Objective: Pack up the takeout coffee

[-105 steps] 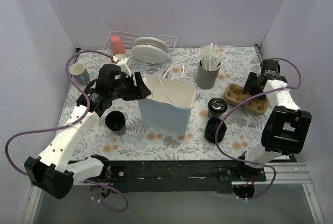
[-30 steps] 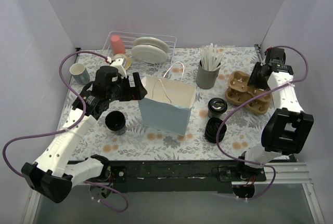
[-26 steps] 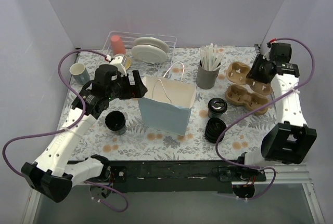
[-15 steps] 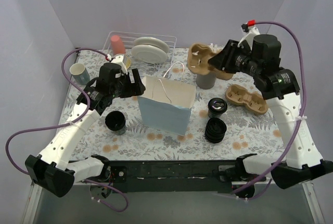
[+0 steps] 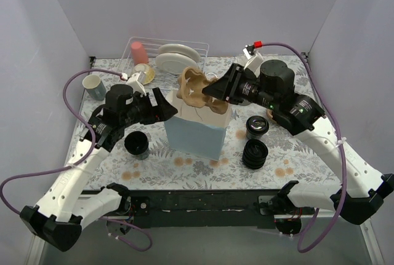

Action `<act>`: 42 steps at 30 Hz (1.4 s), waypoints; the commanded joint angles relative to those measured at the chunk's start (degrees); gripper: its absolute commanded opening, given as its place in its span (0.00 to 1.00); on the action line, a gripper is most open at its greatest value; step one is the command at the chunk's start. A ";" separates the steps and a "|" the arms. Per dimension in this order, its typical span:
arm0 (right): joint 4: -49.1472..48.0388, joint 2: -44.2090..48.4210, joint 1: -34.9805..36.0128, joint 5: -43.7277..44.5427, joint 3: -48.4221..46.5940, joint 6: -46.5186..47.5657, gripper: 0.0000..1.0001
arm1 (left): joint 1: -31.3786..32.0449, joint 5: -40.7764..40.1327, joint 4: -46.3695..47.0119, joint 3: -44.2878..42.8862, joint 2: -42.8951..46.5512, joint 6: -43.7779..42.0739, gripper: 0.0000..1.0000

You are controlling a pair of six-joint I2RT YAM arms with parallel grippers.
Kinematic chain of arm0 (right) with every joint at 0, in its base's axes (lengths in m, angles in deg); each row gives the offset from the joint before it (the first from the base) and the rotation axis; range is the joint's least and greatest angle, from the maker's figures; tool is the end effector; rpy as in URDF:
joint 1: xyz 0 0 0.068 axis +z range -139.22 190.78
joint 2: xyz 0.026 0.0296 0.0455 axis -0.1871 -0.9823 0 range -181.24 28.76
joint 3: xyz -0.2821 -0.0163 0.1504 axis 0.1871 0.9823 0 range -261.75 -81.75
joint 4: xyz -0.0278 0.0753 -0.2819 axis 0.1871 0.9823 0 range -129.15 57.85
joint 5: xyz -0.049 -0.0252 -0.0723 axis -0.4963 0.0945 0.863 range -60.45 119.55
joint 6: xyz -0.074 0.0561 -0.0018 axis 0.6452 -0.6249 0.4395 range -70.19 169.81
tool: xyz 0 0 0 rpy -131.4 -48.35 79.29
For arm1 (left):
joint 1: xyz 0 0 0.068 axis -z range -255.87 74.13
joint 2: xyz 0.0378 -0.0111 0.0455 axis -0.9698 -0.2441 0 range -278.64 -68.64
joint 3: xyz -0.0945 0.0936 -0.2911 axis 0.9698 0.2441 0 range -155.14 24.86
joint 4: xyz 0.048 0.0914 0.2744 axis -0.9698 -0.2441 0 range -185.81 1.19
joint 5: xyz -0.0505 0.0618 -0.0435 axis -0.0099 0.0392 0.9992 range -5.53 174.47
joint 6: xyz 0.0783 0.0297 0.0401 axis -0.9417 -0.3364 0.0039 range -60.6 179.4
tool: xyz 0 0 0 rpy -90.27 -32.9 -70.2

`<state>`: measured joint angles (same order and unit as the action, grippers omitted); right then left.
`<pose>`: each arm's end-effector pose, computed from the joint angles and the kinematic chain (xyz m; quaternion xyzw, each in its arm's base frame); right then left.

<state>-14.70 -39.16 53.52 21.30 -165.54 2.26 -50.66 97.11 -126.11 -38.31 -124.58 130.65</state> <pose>0.2188 0.2185 0.5137 -0.0151 0.7573 0.4996 0.4202 0.2170 -0.1222 0.3892 -0.2860 0.8140 -0.4338 0.2596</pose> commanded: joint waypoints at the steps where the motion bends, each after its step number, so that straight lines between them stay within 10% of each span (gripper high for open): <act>1: -5.99 1.83 0.33 4.29 1.87 -5.09 0.37 | -0.25 -8.75 0.30 -1.51 5.21 3.02 0.83; 8: -4.24 -0.37 0.32 7.89 -1.11 -11.94 0.37 | -0.25 -19.15 -2.33 -2.99 9.80 9.08 0.83; 42: 15.98 -7.75 1.03 12.56 -2.87 -17.59 0.36 | -0.25 -12.65 -5.85 -4.15 -0.30 12.25 0.61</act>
<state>-0.78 -46.07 54.42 32.58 -167.77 -16.84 -50.66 82.95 -132.95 -42.34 -124.67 143.19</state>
